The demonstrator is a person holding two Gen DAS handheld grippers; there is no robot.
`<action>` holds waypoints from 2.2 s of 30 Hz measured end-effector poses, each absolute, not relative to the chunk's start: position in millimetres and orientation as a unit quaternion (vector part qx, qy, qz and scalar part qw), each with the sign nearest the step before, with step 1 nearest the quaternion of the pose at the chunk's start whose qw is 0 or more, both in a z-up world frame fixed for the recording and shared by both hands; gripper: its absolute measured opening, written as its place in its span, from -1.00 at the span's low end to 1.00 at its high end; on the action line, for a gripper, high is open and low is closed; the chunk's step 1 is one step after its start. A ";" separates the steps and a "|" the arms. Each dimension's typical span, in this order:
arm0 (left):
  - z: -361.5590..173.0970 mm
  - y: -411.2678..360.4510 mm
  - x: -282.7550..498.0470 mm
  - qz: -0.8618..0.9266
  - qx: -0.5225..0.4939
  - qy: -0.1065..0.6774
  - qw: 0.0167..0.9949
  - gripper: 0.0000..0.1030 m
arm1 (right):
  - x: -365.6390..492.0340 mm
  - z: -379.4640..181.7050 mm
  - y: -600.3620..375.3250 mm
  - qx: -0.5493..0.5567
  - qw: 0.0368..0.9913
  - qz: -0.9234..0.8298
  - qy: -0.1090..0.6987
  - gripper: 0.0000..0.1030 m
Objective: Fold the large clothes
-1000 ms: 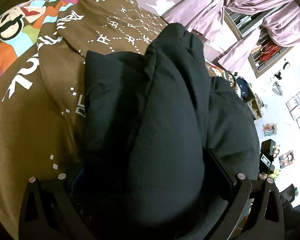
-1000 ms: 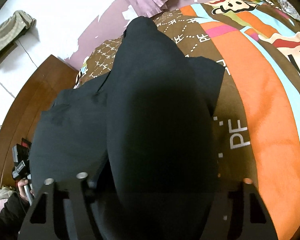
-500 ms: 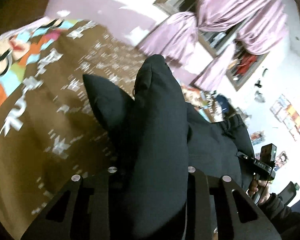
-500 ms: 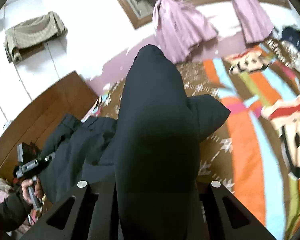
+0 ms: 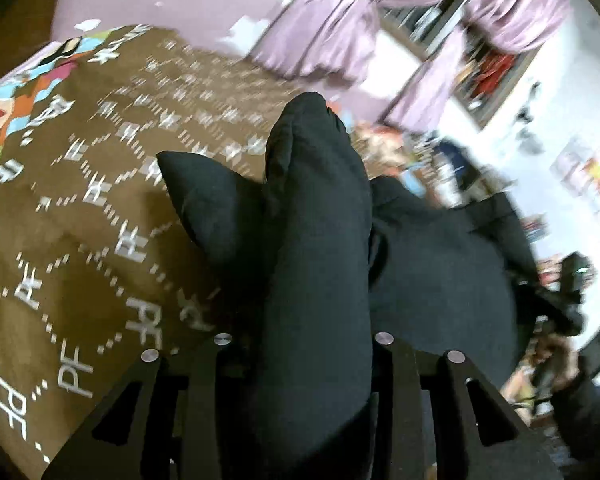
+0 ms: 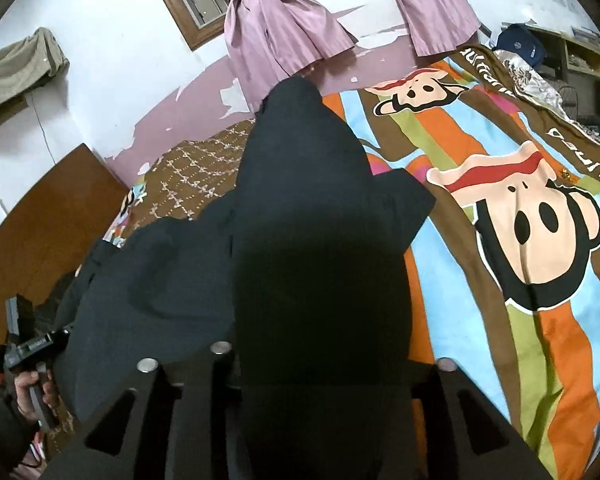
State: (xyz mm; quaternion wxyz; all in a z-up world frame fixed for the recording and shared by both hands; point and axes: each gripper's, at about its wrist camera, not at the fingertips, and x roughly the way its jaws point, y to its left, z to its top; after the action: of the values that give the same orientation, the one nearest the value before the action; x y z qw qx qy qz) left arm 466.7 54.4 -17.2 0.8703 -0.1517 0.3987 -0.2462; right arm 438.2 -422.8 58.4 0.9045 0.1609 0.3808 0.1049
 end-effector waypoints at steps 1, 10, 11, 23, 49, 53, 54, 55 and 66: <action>-25.0 55.4 468.3 -0.236 -0.156 0.405 0.869 -0.37 | 437.8 58.0 -423.6 0.156 0.905 0.102 0.383 -0.32; -28.7 64.1 472.1 -0.182 -0.154 0.436 0.868 0.18 | 436.9 57.6 -423.4 0.128 0.909 0.027 0.396 0.48; -27.7 64.8 472.2 -0.172 -0.155 0.439 0.868 0.24 | 433.8 60.3 -425.5 0.125 0.910 0.005 0.394 0.66; 38.1 55.0 423.6 -0.089 -0.116 0.372 0.917 0.93 | 373.8 111.0 -407.5 0.113 0.928 -0.002 0.356 0.96; 124.9 -20.5 251.0 -0.150 0.013 0.283 0.947 0.96 | 232.0 181.8 -311.1 0.056 0.935 0.126 0.326 0.99; 128.4 -21.1 224.8 -0.158 0.026 0.270 0.949 0.96 | 206.2 176.8 -314.0 0.086 0.942 0.112 0.303 0.99; 129.2 -24.0 216.1 -0.162 0.034 0.264 0.950 0.96 | 202.4 174.8 -315.0 0.093 0.942 0.110 0.301 0.99; 128.9 -24.1 210.4 -0.163 0.039 0.260 0.951 0.96 | 197.8 172.9 -315.1 0.099 0.942 0.108 0.302 0.99; 104.9 -27.0 146.0 -0.168 0.042 0.232 0.957 0.96 | 138.8 158.1 -310.8 0.096 0.953 0.088 0.272 1.00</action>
State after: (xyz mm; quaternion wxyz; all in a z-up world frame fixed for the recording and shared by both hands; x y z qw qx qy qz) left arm 146.0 -27.0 104.9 0.9572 0.0416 0.2320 -0.1683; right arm 138.8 -310.8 158.1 0.9533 0.0956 0.2725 0.0883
